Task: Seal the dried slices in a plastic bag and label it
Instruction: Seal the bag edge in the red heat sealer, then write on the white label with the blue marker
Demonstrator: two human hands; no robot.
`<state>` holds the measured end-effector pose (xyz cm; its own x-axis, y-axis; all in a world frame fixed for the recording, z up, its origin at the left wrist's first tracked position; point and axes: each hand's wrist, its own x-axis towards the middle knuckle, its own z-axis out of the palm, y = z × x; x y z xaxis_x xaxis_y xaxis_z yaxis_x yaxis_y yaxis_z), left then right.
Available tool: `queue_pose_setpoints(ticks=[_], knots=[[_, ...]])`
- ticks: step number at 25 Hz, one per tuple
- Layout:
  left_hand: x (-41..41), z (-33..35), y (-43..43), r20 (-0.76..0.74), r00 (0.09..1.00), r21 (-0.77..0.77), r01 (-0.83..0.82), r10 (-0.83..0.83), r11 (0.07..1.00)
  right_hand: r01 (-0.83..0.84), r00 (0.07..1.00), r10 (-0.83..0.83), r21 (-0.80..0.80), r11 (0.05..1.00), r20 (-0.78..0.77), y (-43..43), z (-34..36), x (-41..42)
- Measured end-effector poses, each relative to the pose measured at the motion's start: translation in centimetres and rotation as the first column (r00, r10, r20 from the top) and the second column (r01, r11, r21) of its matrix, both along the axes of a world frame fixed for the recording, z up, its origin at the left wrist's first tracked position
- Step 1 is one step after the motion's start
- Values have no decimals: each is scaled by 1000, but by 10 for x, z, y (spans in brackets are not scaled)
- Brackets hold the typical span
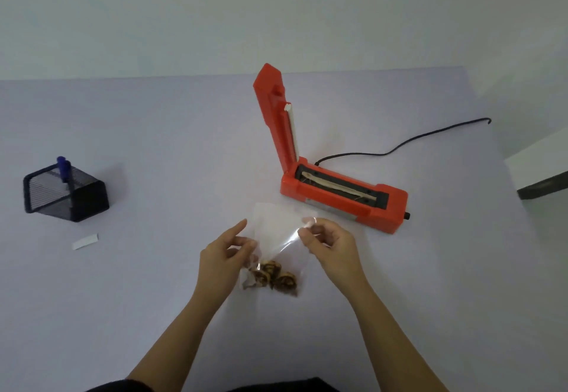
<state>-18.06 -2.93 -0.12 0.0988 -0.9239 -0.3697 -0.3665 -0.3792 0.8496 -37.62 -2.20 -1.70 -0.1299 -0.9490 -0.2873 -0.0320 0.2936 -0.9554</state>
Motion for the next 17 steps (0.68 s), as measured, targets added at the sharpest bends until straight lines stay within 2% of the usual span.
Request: queue_pose_setpoints(ticks=[5,7,11,14,17], knots=[[66,-7,13,104,973,34,-209,204,977,-103,993,108,91,990,-56,-10,-18,74],[90,-10,13,202,949,32,-252,241,967,-105,990,114,107,989,-88,-17,-25,104],[115,-19,-2,341,919,30,-218,195,975,-91,965,109,84,992,-238,-35,-35,139],[125,-31,-5,398,909,-22,-125,123,992,-127,877,141,60,990,-459,-37,-40,153],[137,-34,-3,414,906,-86,-63,93,994,-128,810,158,94,987,-564,-37,-34,160]])
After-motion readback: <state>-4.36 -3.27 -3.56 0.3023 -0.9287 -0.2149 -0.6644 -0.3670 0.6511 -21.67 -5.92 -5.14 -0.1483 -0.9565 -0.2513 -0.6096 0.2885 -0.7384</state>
